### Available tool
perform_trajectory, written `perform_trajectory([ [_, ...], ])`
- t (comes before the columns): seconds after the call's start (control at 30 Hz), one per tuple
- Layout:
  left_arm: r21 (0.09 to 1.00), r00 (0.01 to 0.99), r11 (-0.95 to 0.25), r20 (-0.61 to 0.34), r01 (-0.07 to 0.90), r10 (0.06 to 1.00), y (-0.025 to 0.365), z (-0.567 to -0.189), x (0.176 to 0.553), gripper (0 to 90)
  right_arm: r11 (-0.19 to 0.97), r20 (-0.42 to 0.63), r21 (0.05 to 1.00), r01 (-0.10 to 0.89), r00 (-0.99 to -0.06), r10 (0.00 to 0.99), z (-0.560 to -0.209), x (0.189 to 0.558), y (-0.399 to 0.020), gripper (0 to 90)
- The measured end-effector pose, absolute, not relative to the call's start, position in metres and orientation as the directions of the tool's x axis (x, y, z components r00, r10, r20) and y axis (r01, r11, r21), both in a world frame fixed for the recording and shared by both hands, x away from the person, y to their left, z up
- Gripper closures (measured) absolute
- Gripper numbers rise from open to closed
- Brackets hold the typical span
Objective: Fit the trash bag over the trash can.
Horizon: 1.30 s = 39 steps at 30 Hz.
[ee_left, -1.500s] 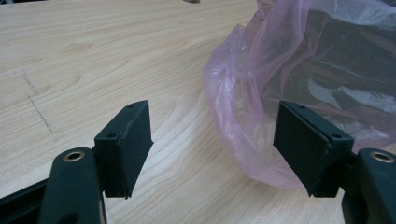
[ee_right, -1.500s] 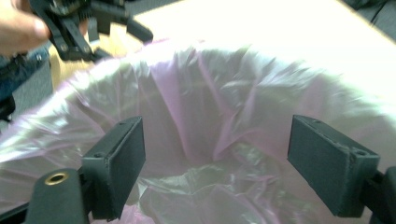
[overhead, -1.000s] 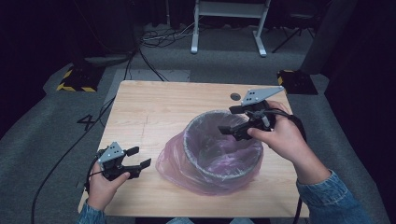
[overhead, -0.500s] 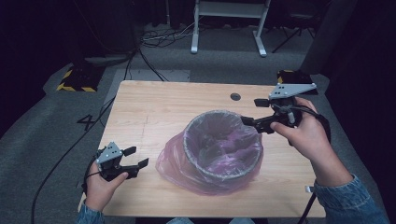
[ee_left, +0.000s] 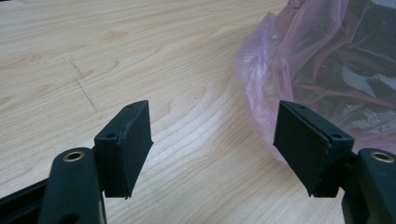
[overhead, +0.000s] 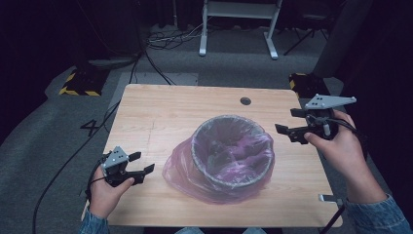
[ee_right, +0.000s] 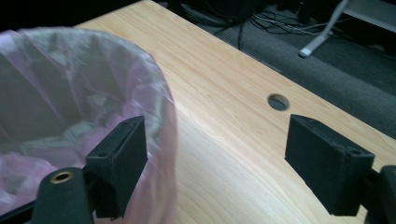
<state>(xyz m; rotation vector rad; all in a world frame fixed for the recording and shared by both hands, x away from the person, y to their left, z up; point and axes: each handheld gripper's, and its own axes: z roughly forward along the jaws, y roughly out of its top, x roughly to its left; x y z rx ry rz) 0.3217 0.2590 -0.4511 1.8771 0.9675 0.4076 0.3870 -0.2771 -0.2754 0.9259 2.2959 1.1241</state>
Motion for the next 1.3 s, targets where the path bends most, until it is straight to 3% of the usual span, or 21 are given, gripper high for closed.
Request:
perform_trajectory([
  [0.3, 0.859, 0.627, -0.241, -0.115, 0.453, 0.77, 0.259, -0.45, 0.323, 27.7, 0.464, -0.09, 0.771, 0.436, -0.646, 0.758, -0.291, 0.383, -0.3, 22.6],
  [1.3, 0.823, 0.607, -0.294, -0.076, 0.486, 0.791, 0.268, -0.453, 0.321, 26.6, 0.486, -0.104, 0.641, 0.594, -0.561, 0.822, -0.394, 0.379, -0.342, 22.0],
])
